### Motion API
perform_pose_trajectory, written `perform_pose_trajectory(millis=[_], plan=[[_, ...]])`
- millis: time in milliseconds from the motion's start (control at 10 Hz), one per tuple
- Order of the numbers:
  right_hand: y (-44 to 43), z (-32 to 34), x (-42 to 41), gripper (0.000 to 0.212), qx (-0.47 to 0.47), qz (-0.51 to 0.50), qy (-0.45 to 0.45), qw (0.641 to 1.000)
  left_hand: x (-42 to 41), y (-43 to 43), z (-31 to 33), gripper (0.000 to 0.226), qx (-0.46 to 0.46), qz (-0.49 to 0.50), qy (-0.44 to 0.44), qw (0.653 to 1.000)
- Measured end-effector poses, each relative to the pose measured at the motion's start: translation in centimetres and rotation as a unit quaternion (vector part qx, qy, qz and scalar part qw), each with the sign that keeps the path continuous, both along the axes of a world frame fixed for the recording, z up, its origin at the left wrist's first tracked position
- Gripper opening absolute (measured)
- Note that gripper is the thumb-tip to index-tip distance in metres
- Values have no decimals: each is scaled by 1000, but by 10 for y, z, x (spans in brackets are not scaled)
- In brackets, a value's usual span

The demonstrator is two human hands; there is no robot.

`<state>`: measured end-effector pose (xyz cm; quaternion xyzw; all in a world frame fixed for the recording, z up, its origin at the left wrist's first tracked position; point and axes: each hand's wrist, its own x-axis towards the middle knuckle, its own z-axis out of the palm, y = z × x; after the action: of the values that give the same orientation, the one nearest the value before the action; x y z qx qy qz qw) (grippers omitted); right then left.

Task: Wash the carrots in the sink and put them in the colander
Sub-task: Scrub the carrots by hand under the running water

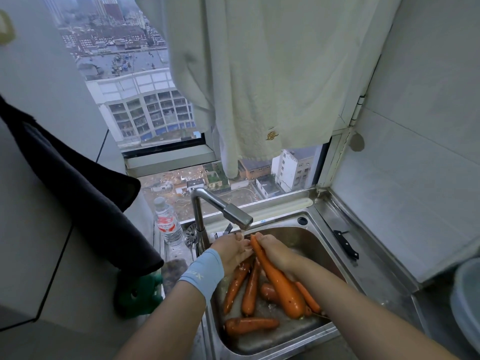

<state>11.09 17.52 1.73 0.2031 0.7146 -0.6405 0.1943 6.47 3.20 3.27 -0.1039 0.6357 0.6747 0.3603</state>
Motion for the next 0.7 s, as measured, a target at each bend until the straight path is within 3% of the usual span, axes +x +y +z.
perform_pose_trajectory(millis=[100, 200, 300, 400, 500, 600, 700], plan=[[-4, 0, 3, 48, 5, 18, 4, 1000, -23, -4, -38, 43, -41, -5, 14, 999], [-11, 3, 2, 48, -47, 25, 0, 999, -18, -12, -33, 19, -115, 6, 107, 988], [-20, -1, -5, 54, -36, 19, -18, 999, -18, -20, -33, 14, -120, 24, 112, 986], [-29, -5, -11, 52, -13, -3, -24, 1000, -16, -24, -31, 16, -105, -14, 85, 991], [-35, -2, -13, 39, 0, -2, 5, 1000, -12, -25, -32, 21, -115, -127, 132, 976], [-36, -6, -14, 36, 109, 9, 49, 993, -7, -20, -28, 29, -189, -218, 178, 941], [-26, -12, -13, 35, 143, 7, 35, 989, -6, -6, -20, 33, -242, -244, 218, 914]])
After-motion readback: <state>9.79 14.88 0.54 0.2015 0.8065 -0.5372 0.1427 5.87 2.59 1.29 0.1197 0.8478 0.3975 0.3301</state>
